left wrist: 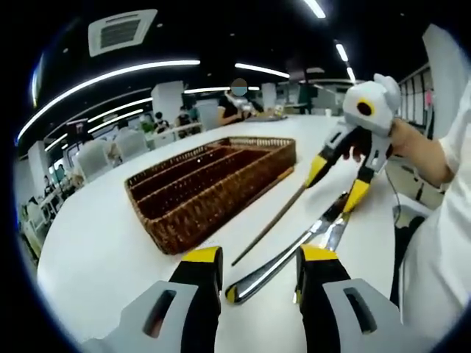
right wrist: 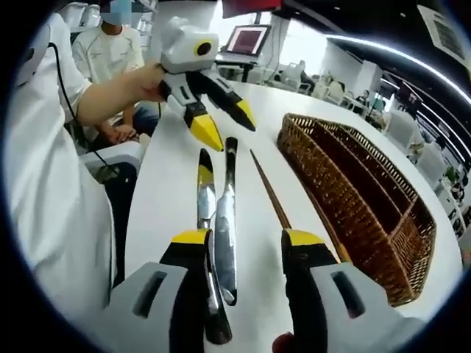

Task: Arrange the knives, forks, and spoons in their matching storage slots by inserting each utensil handle-first until every utensil is classified and aligned in the correct compartment

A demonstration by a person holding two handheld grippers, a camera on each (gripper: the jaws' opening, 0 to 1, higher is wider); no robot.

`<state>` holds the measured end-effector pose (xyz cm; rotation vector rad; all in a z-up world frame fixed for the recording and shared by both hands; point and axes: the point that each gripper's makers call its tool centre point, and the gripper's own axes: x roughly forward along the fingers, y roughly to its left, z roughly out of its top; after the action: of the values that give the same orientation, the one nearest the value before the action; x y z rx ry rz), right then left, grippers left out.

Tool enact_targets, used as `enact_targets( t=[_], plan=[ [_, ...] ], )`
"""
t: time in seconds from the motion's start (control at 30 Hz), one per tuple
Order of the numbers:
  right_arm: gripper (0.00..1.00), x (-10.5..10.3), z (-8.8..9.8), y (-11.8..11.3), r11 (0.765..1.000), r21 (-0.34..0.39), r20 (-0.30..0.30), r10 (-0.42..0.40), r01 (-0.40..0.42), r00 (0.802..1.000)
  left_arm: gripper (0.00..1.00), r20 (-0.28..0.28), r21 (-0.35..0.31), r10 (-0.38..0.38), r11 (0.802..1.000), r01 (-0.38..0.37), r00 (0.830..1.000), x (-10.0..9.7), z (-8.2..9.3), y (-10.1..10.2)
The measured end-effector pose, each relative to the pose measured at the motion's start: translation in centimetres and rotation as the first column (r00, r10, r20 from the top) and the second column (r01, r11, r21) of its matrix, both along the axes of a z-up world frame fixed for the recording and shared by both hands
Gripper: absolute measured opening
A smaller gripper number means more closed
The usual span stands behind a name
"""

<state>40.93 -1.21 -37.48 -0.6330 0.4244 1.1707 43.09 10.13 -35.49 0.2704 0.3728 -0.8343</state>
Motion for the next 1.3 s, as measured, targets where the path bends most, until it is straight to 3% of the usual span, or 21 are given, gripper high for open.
enact_targets(
  t=[0.3, 0.6, 0.83, 1.07, 1.13, 1.3],
  plan=[
    [0.37, 0.3, 0.0, 0.3, 0.998, -0.06, 0.026, 0.022, -0.02, 0.999, 0.4, -0.007, -0.006, -0.007, 1.0, 0.007, 1.0, -0.3, -0.2, -0.3],
    [0.36, 0.6, -0.1, 0.3, 0.998, -0.067, 0.035, 0.021, -0.019, 0.999, 0.39, -0.005, -0.008, -0.007, 1.0, 0.007, 1.0, -0.3, -0.3, -0.1],
    [0.34, 1.0, -0.3, 0.0, 0.998, -0.07, 0.038, 0.009, -0.007, 0.999, 0.33, 0.003, 0.007, -0.038, 0.999, 0.038, 0.999, -0.7, -0.4, -0.4],
    [0.34, 1.2, -0.4, -0.4, 0.997, -0.079, 0.038, 0.008, -0.005, 0.999, 0.29, 0.008, 0.11, -0.124, 0.986, 0.122, 0.992, -1.0, -0.8, -0.9],
    [0.34, 1.2, -0.5, -0.5, 0.996, -0.084, 0.036, 0.013, -0.01, 0.999, 0.28, -0.002, 0.164, -0.172, 0.972, 0.17, 0.985, -1.2, -1.1, -1.4],
    [0.34, 1.2, -0.7, -0.6, 0.997, -0.082, 0.031, 0.014, -0.011, 0.999, 0.27, -0.03, 0.198, -0.224, 0.954, 0.226, 0.974, -1.3, -1.4, -2.4]
  ],
)
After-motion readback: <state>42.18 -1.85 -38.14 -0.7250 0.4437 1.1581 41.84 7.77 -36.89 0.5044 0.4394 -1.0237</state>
